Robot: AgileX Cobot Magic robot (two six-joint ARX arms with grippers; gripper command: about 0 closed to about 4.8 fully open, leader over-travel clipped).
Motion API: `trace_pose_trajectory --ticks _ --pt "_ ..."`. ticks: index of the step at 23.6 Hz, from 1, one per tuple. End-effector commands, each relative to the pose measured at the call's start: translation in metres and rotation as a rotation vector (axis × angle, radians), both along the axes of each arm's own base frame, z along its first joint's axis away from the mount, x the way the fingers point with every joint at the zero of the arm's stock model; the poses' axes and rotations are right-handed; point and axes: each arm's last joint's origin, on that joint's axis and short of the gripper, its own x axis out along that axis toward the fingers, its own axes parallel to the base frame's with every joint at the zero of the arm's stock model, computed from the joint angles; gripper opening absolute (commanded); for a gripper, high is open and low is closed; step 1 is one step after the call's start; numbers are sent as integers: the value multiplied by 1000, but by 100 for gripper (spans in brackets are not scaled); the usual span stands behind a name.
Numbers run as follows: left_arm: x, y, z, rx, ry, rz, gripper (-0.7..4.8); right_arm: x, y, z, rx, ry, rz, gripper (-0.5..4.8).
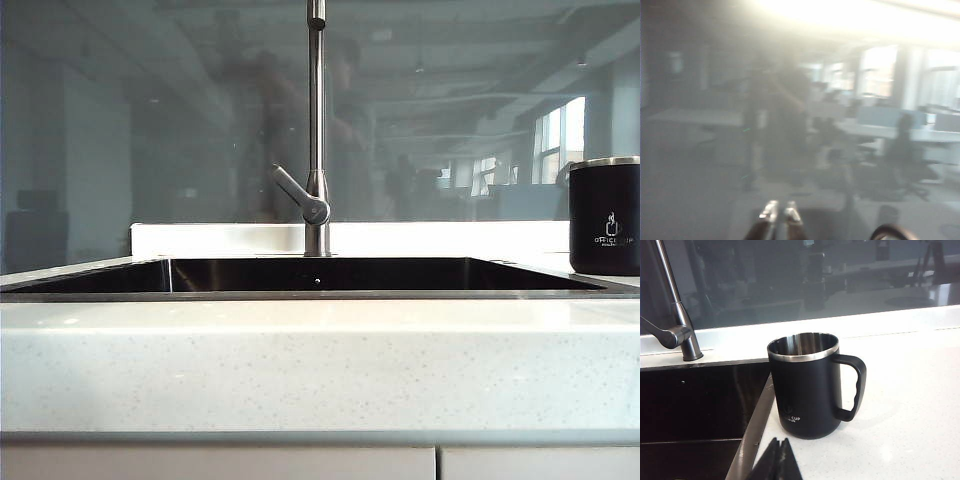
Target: Pick up the mug next to the sink, go to the faucet to get some water, pour the water into the sink, and finally put the mug back to its place.
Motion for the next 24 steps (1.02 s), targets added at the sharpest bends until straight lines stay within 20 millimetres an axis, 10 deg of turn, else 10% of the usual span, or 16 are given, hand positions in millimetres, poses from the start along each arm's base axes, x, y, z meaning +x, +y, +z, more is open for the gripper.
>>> trace_pose_trajectory --ticks 1,5,13,24 --pt "-37 6 2 1 94 80 -6 0 0 1 -2 -15 1 -5" --pt "-95 15 -12 16 284 161 -6 0 0 1 -2 -15 1 -5" --pt "-139 31 -83 21 469 360 -6 0 0 1 -2 -15 1 -5" --pt "-161 35 -269 27 546 381 -6 0 0 0 -2 -12 1 -5"
